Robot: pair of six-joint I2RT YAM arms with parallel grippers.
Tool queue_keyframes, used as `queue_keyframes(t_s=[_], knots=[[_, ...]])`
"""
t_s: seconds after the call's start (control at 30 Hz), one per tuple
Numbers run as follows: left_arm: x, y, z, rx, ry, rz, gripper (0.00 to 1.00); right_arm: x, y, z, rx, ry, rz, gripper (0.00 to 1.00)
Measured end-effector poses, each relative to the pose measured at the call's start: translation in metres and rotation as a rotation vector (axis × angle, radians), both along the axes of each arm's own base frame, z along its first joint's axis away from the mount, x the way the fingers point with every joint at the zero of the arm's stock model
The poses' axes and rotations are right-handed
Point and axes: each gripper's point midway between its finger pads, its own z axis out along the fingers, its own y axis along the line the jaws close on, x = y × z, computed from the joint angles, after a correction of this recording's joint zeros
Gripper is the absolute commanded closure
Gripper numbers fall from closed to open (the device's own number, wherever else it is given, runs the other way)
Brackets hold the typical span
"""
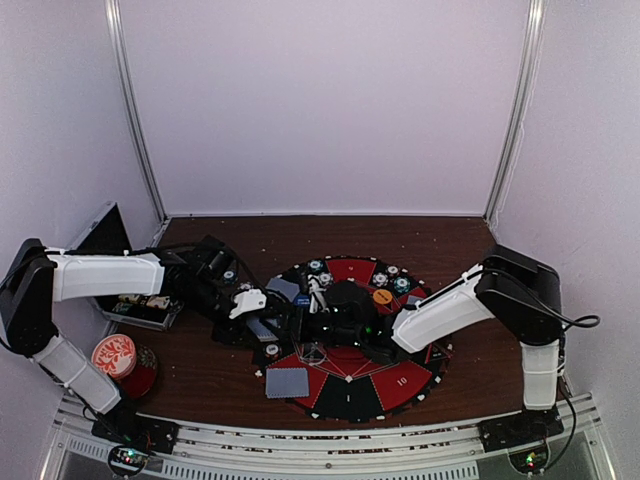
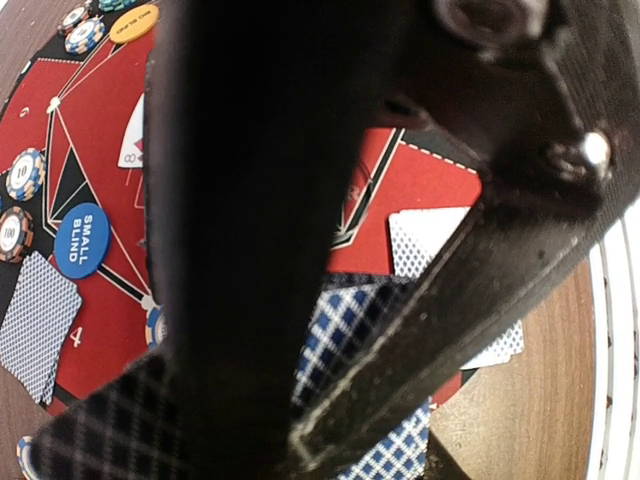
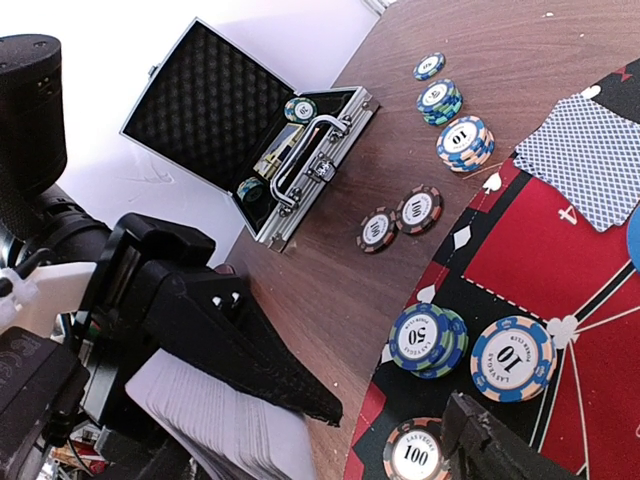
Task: Distribute texas hold em gaming equipment
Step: Pick up the poker card from the face-down deck piles.
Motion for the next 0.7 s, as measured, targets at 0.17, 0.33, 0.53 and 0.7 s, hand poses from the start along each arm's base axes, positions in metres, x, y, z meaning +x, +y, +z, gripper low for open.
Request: queue_keyframes(t_s=[0.17,0.33,0.53,0.7], knots=[[0.002,0.001,-0.001,0.009,-0.007,0.008,0.61,-0.001,0.000,0.003,-0.016,-0.031,0.000,0.42],[0.003,-0.001,0.000,0.004,-0.018,0.007,0.61,-0.001,-0.006,0.013,-0.024,-0.057,-0.014,0.51],[0.004,-0.002,0.000,0.002,-0.022,0.008,0.61,-0.001,-0.015,0.022,-0.030,-0.079,-0.035,0.54],[0.003,-0.002,0.000,0.002,-0.021,0.005,0.61,-0.002,-0.019,0.025,-0.038,-0.095,-0.036,0.59]])
